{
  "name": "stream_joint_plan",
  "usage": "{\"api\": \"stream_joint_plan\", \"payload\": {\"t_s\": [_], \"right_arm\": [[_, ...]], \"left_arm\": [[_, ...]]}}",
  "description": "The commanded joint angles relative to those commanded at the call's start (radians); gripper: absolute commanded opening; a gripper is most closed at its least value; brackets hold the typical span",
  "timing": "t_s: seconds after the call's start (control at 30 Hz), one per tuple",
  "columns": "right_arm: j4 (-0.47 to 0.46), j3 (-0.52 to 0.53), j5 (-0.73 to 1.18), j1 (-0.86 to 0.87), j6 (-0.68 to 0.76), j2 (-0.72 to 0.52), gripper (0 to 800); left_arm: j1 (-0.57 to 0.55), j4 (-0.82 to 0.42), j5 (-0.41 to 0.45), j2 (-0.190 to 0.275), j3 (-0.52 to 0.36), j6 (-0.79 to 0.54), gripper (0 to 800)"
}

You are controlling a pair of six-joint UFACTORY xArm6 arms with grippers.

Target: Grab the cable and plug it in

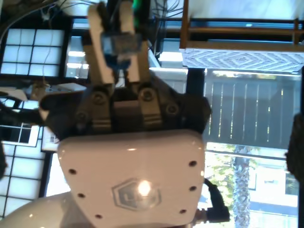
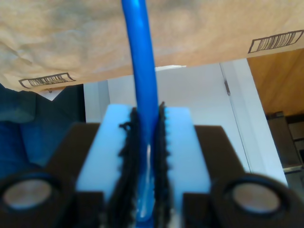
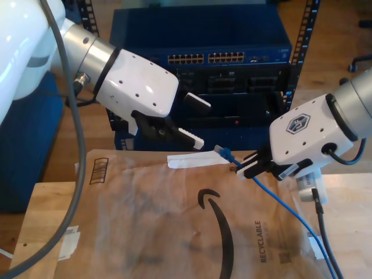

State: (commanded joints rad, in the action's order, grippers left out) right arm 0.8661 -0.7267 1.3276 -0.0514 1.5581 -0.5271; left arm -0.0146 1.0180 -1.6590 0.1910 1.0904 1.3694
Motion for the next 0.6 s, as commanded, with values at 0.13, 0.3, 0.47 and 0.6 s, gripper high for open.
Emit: {"api": "stream_joint_plan", "payload": {"t_s": [0.13,0.3,0.47,0.6], "right_arm": [[0.000,-0.014,0.000,-0.002,-0.003,0.002,12],[0.000,-0.035,0.000,-0.008,-0.005,0.003,12],[0.014,-0.043,0.000,-0.009,-0.005,0.005,12],[0.015,-0.046,0.000,-0.011,-0.006,0.006,12]], "left_arm": [[0.000,0.000,-0.014,-0.018,0.000,0.084,791],[0.000,-0.002,-0.041,-0.041,-0.002,0.133,769],[0.002,-0.002,-0.058,-0.051,-0.005,0.133,767],[0.002,-0.002,-0.057,-0.051,-0.009,0.121,690]]}}
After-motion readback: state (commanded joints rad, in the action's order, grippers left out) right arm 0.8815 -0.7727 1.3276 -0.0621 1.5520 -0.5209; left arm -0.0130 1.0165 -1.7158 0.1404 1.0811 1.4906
